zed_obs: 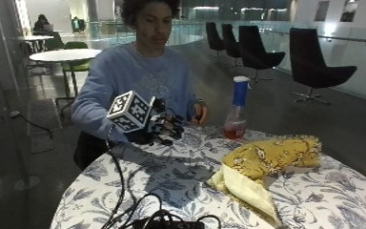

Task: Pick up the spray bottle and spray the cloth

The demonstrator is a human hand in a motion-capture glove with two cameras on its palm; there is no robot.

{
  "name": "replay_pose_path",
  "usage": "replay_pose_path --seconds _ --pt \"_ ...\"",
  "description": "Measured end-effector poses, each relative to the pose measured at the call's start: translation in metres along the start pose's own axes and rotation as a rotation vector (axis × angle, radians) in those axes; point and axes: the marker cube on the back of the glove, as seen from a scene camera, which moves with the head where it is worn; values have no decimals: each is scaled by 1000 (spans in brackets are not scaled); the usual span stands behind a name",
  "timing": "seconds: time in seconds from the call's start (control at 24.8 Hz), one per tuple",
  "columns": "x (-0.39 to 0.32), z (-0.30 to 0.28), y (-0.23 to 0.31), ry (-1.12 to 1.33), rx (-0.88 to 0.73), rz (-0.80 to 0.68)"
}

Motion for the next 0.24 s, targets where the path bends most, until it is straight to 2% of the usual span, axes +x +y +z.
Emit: replay_pose_path --seconds 0.24 --pt "40 -47 26 118 26 50"
